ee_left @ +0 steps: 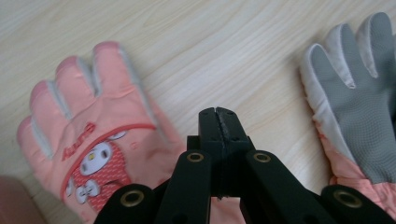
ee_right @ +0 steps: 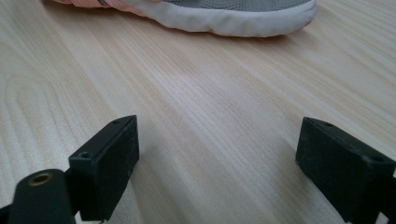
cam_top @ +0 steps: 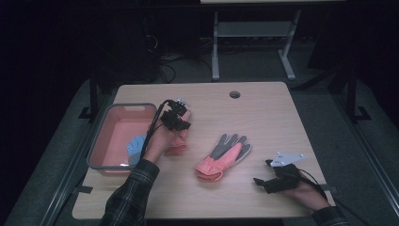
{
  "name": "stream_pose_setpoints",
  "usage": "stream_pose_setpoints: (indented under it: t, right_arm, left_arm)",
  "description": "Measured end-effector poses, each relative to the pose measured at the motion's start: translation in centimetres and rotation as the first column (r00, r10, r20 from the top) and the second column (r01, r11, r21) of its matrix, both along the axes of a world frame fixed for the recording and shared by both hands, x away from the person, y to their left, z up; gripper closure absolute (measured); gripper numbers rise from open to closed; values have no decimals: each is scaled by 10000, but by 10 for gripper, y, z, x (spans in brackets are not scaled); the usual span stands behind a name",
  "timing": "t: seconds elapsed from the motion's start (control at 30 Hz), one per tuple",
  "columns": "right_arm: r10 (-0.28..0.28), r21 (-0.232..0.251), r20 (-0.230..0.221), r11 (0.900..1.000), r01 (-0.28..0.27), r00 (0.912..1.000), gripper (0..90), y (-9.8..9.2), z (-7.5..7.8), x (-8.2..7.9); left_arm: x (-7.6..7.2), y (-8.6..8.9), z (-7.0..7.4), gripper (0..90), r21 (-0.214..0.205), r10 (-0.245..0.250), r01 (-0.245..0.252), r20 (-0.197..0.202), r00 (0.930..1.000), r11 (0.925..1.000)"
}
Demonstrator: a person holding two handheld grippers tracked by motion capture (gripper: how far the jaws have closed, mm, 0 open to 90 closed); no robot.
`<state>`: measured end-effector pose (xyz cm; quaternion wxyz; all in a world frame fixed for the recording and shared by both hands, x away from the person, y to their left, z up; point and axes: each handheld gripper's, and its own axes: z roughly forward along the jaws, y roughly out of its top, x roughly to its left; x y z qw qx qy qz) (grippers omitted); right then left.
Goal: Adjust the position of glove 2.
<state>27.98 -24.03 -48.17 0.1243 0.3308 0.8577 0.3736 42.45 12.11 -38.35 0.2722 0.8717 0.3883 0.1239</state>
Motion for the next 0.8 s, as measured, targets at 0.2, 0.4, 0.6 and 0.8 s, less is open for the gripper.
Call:
stream_pose_setpoints:
  t: [0.2,0.4,0.6,0.8]
  right_arm:
    - [3,-3,7,10000,-3,10000,127,0,0,0]
    - [3,3,-2,10000,-3,10000,127,0,0,0]
    - [2,-1,1,10000,-2,10000,128,0,0,0]
    - [6,0,3,10000,-6,10000,128,0,0,0]
  left_arm:
    - [19,9,-3,694,676,1066,-1093,419,9934,9917]
    - [36,10,-24,512,1255,1511,-1489,-84,9885,9809]
    - [40,5,-35,705,1751,1499,-1434,-246,9884,9741]
    - [37,6,-30,826,1797,1432,-1403,-29,9897,9737]
